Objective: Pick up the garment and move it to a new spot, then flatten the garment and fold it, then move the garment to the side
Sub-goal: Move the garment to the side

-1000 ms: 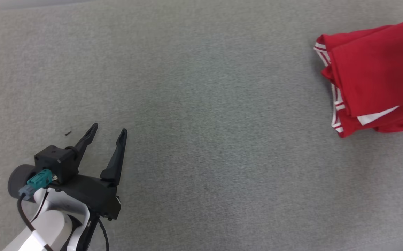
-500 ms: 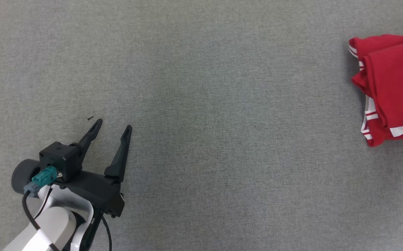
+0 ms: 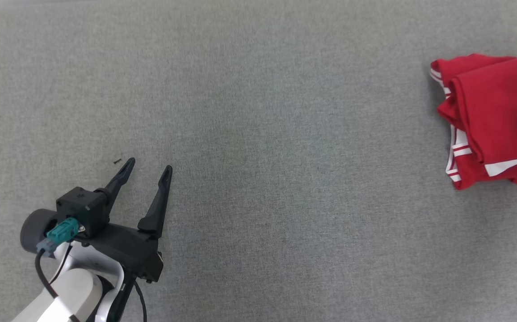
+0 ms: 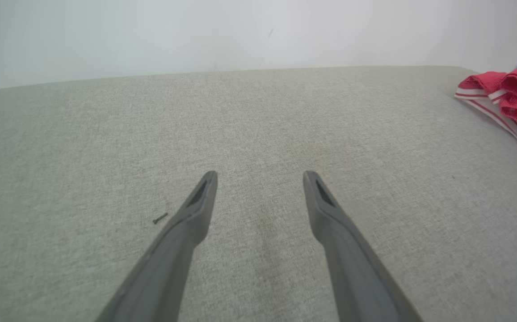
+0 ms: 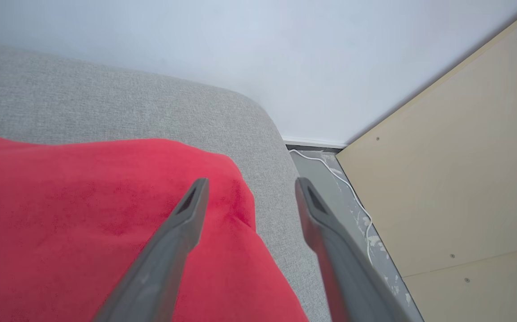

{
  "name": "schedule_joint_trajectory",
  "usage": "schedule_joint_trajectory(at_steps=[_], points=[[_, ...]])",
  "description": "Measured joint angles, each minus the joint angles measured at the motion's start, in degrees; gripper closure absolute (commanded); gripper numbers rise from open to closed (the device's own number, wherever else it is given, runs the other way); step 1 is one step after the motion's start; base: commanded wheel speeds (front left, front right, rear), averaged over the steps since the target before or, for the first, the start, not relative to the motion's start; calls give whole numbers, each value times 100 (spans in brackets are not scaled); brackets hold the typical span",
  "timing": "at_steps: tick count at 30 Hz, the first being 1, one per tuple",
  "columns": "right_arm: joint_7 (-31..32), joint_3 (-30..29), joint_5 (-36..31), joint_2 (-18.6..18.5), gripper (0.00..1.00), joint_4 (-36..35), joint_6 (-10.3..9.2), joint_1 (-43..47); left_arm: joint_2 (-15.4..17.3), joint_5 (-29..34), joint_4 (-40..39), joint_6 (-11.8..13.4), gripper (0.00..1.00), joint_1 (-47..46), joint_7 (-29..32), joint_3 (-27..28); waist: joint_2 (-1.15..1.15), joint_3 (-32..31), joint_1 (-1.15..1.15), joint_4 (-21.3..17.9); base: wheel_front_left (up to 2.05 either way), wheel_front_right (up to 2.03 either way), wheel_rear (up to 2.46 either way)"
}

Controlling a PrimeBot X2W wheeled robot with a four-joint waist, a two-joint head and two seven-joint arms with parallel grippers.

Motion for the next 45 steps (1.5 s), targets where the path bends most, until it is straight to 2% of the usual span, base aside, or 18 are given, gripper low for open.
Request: schedule_joint_trajectory(at_steps=[3,9,13,18,21,25,31,36,45], points=[[-320,7,0,78,0,24,0,17,-19,1,43,8,0,7,-97,2,0,-139,0,-17,0,0,0],[-1061,236,68,235,0,315,0,130,-205,22,240,175,0,8,-559,177,0,-479,0,-19,0,0,0],[-1695,365,469,270,0,477,0,198,-410,-21,385,256,0,16,-786,446,0,-743,0,3,0,0,0],[-2061,715,1127,348,0,444,0,337,-745,-335,608,305,0,158,-881,1016,-1,-1091,-1,54,0,0,0],[-2085,1043,1624,480,0,81,0,549,-906,-567,746,301,0,310,-899,1374,0,-1304,-1,93,0,0,0],[-2095,1645,2430,631,0,-813,0,1047,-1028,-889,950,190,0,547,-899,1616,-1,-1580,-1,155,0,0,0],[-2096,2372,3418,723,0,-1840,0,2056,-842,-1038,1143,91,0,768,-438,1500,-1,-1933,-1,265,0,0,0],[-1922,2642,3793,804,0,-2580,0,2816,-560,-775,993,105,0,889,-191,1179,-1,-2118,-1,377,0,0,0],[-1434,2896,3971,944,0,-3591,0,3871,-334,-448,665,263,0,1239,-428,1029,-1,-2240,0,468,0,0,0]])
